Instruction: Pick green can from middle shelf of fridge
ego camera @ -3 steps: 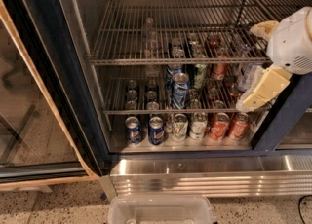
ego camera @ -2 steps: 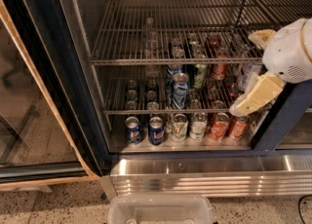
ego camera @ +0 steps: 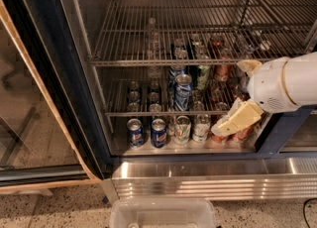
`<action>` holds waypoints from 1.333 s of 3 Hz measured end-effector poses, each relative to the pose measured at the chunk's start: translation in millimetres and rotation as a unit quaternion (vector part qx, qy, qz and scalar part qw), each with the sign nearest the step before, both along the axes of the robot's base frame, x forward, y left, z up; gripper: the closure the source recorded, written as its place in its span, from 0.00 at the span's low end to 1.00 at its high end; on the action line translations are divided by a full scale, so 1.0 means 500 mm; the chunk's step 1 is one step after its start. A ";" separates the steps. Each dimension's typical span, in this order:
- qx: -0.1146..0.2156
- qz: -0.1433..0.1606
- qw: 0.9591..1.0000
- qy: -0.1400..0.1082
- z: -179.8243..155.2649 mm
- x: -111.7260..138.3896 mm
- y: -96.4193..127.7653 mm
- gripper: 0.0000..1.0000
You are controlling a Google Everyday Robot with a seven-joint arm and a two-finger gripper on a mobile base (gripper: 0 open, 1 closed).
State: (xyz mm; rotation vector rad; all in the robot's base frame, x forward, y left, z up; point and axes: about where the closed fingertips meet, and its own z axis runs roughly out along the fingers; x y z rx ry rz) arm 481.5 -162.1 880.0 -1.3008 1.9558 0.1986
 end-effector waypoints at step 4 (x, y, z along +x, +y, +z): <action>0.177 -0.071 0.981 -0.045 -0.117 0.108 0.023 0.00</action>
Offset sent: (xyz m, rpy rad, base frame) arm 0.0365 0.0089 -0.0641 0.3442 -0.0475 -0.1180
